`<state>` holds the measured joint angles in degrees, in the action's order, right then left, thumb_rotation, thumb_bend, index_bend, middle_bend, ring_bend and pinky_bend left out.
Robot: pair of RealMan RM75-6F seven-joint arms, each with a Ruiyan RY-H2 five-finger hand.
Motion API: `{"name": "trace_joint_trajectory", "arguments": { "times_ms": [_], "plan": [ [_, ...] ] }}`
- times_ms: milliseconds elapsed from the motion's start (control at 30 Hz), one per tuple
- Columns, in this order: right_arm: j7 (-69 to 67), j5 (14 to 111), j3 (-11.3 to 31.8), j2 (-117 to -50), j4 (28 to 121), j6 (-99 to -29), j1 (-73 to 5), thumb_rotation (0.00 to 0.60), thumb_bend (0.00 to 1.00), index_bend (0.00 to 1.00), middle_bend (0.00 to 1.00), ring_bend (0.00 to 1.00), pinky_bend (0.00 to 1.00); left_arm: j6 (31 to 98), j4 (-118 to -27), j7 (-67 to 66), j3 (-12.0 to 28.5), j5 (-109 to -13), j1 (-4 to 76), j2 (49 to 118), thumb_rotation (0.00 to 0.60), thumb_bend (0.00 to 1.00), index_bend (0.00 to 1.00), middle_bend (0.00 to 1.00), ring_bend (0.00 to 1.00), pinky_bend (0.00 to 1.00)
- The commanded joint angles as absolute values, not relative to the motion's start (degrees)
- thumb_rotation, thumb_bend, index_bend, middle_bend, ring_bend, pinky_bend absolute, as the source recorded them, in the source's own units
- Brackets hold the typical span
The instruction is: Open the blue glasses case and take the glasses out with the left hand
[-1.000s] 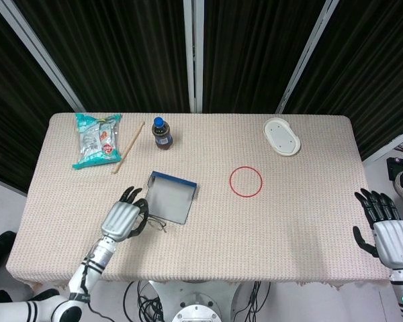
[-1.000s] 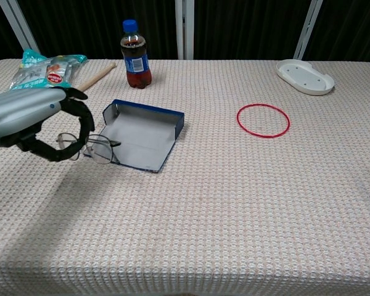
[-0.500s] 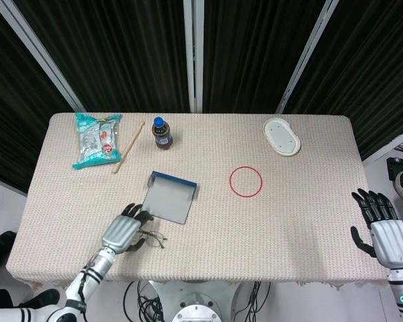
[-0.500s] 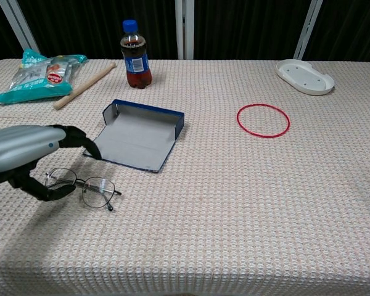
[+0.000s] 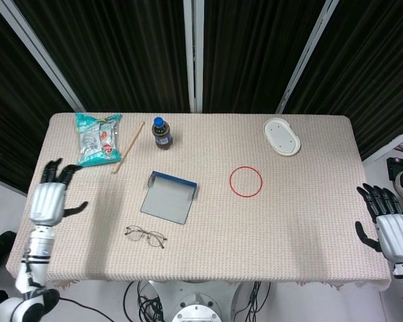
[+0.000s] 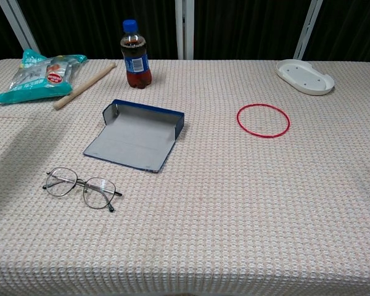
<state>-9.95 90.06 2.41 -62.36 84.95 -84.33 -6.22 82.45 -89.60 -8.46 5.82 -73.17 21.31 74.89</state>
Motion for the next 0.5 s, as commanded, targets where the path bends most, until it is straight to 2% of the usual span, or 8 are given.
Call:
{"name": "trace_joint_trajectory", "arguments": {
  "times_ms": [33,167,300,500],
  "plan": [
    [-10.6,90.0,2.5,-62.1,84.9,-83.6,-6.7,0.600,0.42,0.00,0.06,0.00,0.00,83.4,-83.6,-1.9,5.0,-74.2,15.9,70.1,0.600,0.13,0.21,0.20,0.03,0.00],
    [-11.2,91.2,2.1,-62.2,85.2,-84.6,-6.4,0.600,0.38,0.00,0.07,0.00,0.00,87.2,-85.1,1.4,1.9,-77.1,11.1,68.7,0.600,0.13,0.21,0.20,0.03,0.00],
    [-10.2,91.9,1.6,-63.2,85.1,-86.2,-5.7,0.600,0.34,0.00,0.07,0.00,0.00,93.1,-87.4,-1.2,-0.7,-80.8,6.7,69.0,0.600,0.13,0.21,0.20,0.03,0.00],
    [-8.2,93.2,1.1,-64.7,85.4,-87.4,-5.2,0.600,0.33,0.00,0.07,0.00,0.00,97.4,-90.3,-3.9,-3.0,-84.6,2.7,69.8,0.600,0.13,0.20,0.18,0.02,0.00]
  ]
}}
